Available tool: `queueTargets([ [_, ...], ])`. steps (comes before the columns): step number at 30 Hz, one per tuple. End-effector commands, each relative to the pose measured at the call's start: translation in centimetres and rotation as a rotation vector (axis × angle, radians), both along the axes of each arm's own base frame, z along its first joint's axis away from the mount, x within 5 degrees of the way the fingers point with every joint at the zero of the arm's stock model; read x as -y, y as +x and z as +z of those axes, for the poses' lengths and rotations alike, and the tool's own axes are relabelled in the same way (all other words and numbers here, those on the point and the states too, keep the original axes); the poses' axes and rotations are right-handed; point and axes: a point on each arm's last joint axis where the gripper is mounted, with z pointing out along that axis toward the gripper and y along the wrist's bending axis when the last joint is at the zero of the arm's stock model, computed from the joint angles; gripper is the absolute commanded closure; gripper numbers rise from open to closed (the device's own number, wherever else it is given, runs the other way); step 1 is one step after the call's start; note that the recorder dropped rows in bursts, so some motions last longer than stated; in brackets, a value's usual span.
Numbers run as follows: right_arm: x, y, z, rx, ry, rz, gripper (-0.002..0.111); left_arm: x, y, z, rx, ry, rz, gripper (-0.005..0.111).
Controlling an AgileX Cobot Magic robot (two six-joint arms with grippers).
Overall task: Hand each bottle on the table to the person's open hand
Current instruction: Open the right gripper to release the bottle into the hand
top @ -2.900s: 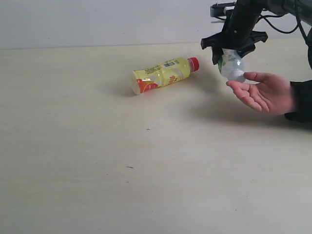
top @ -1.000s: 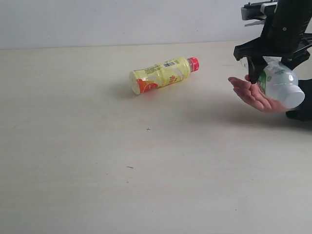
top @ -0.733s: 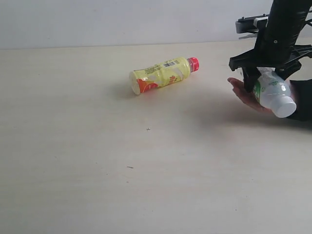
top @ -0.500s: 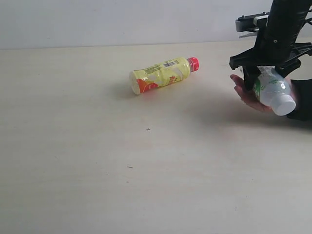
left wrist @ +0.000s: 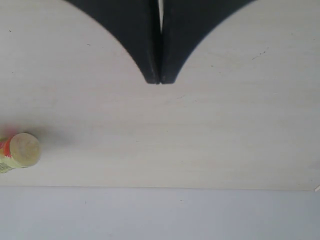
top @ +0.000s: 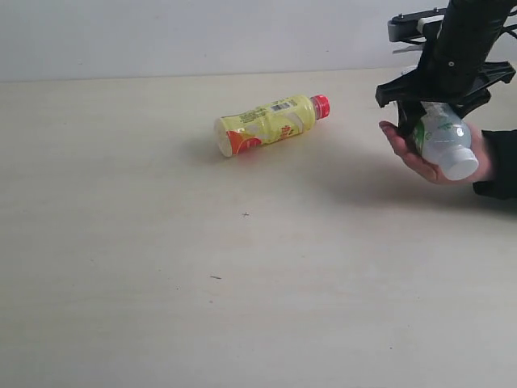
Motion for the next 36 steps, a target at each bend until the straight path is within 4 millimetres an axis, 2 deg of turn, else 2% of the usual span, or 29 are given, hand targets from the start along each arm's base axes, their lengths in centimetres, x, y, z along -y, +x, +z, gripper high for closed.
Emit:
queueTargets([
  [1, 0.0, 0.1, 0.0, 0.015, -0.003, 0.001, 0.09, 0.0, 0.0, 0.1, 0.013, -0.012, 0.003, 0.107],
  [3, 0.0, 0.1, 0.0, 0.015, -0.003, 0.001, 0.081, 0.0, 0.0, 0.1, 0.013, -0.012, 0.003, 0.107],
  [9, 0.0, 0.1, 0.0, 0.012, -0.004, 0.002, 0.043, 0.0, 0.0, 0.1, 0.013, -0.012, 0.003, 0.107],
  [11, 0.0, 0.1, 0.0, 0.012, -0.004, 0.002, 0.034, 0.0, 0.0, 0.1, 0.013, -0.012, 0.003, 0.107],
  [14, 0.0, 0.1, 0.0, 0.014, -0.003, 0.003, 0.026, 0.0, 0.0, 0.1, 0.013, -0.012, 0.003, 0.107],
  [20, 0.0, 0.2, 0.0, 0.023, -0.002, 0.003, 0.02, 0.0, 0.0, 0.1, 0.013, -0.012, 0.003, 0.107],
  [24, 0.0, 0.4, 1.1, 0.055, 0.004, 0.003, 0.02, 0.0, 0.0, 0.1, 0.013, -0.012, 0.003, 0.107],
  [30, 0.0, 0.3, 6.1, 0.192, 0.026, 0.002, 0.02, 0.0, 0.0, 0.1, 0.013, -0.012, 0.003, 0.107],
  [36, -0.1, -1.4, 11.6, 0.318, 0.081, 0.025, 0.02, 0.0, 0.0, 0.1, 0.013, -0.012, 0.003, 0.107],
])
